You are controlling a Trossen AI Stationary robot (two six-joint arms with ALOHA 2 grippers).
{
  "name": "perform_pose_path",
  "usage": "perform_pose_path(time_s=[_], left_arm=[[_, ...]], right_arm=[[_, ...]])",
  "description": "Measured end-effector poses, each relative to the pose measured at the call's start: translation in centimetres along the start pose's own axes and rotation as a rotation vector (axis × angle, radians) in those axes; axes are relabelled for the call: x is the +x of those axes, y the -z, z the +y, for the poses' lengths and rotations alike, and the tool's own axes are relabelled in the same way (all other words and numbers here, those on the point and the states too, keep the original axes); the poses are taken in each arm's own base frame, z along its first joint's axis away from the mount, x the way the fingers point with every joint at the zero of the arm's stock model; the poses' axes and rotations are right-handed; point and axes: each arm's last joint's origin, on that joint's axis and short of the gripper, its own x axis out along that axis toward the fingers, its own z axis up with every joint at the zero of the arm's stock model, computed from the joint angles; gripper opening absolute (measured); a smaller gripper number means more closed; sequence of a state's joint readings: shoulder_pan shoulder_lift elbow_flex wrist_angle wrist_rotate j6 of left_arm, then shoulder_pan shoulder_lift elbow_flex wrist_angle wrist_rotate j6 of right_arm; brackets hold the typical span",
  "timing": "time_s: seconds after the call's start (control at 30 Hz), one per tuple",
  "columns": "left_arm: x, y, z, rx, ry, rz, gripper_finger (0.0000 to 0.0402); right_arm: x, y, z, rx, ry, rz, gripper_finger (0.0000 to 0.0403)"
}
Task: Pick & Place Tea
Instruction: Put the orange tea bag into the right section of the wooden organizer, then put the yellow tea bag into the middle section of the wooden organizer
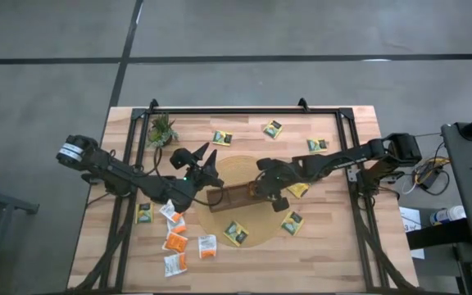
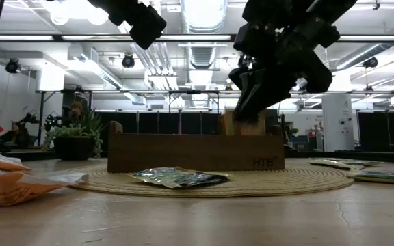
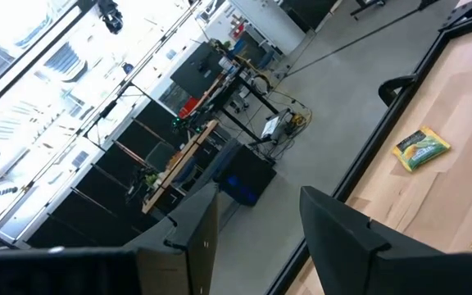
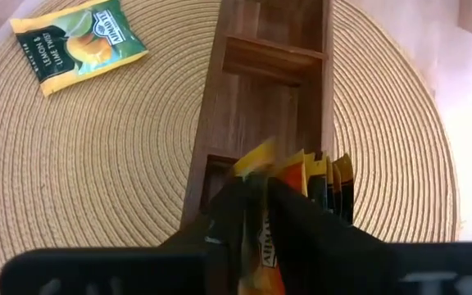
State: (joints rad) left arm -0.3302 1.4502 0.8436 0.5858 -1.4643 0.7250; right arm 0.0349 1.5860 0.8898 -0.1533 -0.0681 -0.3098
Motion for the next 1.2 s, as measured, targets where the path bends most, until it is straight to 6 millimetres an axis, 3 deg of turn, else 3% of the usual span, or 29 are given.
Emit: perform_pose_path(time_s=[0.3,0.5,1.2], left_arm=[[0.0,0.0,0.0,0.001,-0.001,0.001,0.0167],[0.0,0.0,0.0,0.001,-0.001,0.001,0.0167],[0.1,-0.1,-0.1,-0.047,0.035,-0.03,0.0167]], right_arm=[[-0.6,-0.6,-0.2,0.015,0.005,-0.013,0.0126],[-2.0,-3.1,-0.9,0.101,0.025,-0.09,0.0146],[-6.0,-9.8,-2.7,0.082,0.085,-0.323,0.0127]])
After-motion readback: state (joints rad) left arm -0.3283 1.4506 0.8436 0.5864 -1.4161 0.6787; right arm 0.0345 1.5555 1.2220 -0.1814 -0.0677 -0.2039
